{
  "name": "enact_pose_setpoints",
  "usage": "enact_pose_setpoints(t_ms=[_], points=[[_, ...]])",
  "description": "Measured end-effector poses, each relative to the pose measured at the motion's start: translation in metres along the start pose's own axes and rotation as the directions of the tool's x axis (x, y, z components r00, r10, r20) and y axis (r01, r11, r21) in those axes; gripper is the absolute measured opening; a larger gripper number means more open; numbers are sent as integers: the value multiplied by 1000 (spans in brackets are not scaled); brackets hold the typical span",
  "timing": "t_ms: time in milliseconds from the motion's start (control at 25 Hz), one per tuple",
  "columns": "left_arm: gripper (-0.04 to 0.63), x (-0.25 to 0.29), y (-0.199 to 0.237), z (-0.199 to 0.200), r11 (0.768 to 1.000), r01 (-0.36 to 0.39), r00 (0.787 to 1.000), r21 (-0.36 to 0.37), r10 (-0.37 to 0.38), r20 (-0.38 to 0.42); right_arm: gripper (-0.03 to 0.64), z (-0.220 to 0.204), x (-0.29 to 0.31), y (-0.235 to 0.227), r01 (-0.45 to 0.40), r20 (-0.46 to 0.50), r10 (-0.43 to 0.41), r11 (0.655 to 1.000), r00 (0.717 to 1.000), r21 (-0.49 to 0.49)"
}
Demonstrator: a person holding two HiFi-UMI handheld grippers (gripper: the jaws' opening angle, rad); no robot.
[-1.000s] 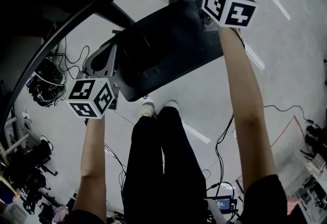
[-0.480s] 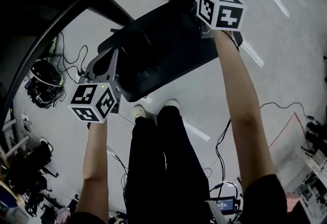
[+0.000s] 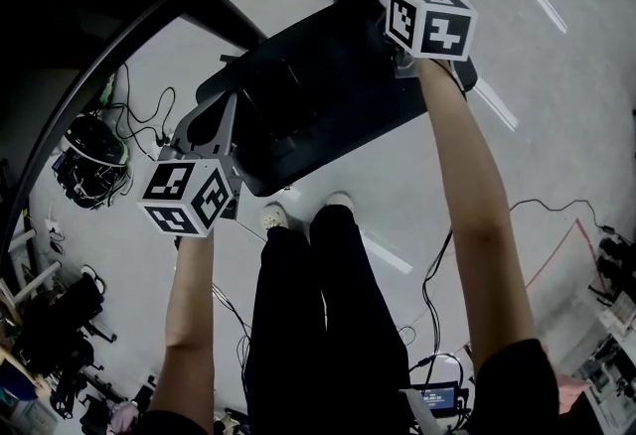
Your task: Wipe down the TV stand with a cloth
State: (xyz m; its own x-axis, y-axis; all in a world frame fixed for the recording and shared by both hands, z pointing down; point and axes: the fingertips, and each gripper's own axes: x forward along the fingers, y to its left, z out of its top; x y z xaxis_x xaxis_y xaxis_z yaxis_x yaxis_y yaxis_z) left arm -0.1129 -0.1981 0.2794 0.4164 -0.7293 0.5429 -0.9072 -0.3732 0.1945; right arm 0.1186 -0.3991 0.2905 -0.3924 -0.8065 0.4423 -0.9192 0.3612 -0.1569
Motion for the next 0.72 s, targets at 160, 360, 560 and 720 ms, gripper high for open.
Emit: enact_pose_setpoints(t_ms=[160, 360, 560, 720], points=[[8, -5, 3, -2, 1000, -5, 1000, -6, 5, 6, 81, 3, -15, 0, 32, 24, -32, 999, 999, -7], [8, -19, 8, -6, 1000, -6, 1000, -6, 6, 12, 81, 18, -47, 15, -22, 20, 25, 992, 999, -121], [8, -31, 5, -12, 1000, 10, 1000, -17, -10, 22, 81, 27, -70, 59, -164, -37, 160, 943, 986, -289], [8, -42, 2, -13, 1000, 29, 999, -7, -28, 32, 81, 32, -81, 111, -283, -59, 284, 868, 957, -408]])
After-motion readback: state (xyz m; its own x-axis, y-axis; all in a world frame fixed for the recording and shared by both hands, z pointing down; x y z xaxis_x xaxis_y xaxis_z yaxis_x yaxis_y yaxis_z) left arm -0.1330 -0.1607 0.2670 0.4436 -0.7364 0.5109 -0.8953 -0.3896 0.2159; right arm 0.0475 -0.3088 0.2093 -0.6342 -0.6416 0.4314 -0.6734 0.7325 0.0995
